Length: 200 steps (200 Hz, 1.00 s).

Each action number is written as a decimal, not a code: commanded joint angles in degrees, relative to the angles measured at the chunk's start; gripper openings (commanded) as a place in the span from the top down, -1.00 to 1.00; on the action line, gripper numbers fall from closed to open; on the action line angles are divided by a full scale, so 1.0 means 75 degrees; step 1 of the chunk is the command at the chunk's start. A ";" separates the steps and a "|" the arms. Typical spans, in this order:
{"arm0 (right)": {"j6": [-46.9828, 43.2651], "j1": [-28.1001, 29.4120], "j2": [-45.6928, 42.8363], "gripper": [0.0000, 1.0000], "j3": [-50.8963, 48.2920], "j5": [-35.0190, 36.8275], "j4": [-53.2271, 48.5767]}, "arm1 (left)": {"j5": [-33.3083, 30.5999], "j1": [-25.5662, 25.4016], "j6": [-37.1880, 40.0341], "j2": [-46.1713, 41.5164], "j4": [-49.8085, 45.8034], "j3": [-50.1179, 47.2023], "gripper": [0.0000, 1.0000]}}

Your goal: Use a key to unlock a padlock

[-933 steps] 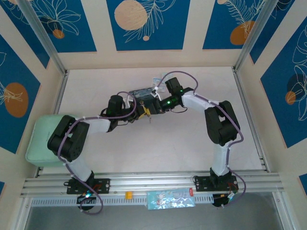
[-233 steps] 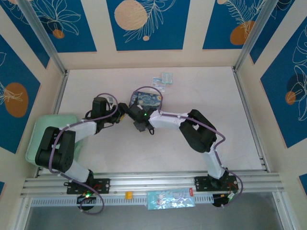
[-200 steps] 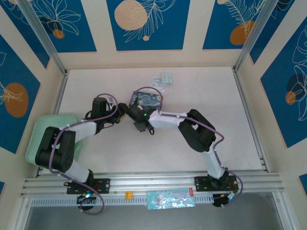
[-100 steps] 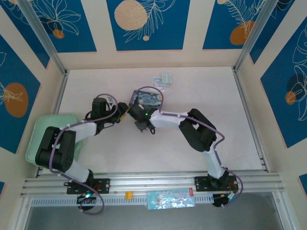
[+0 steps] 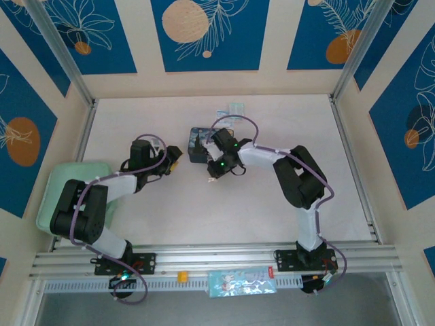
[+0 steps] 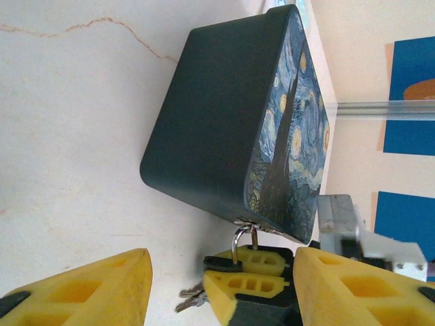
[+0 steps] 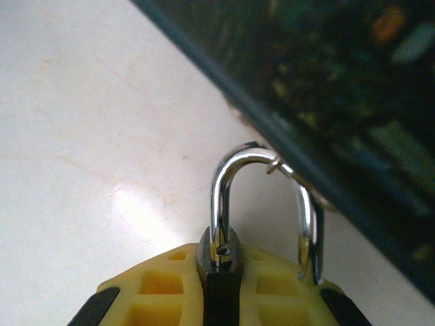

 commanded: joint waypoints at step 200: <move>-0.3871 -0.0012 0.1499 1.00 0.2460 -0.0455 -0.1270 | 0.0440 0.0103 -0.0129 0.0256 0.0975 -0.0308 -0.06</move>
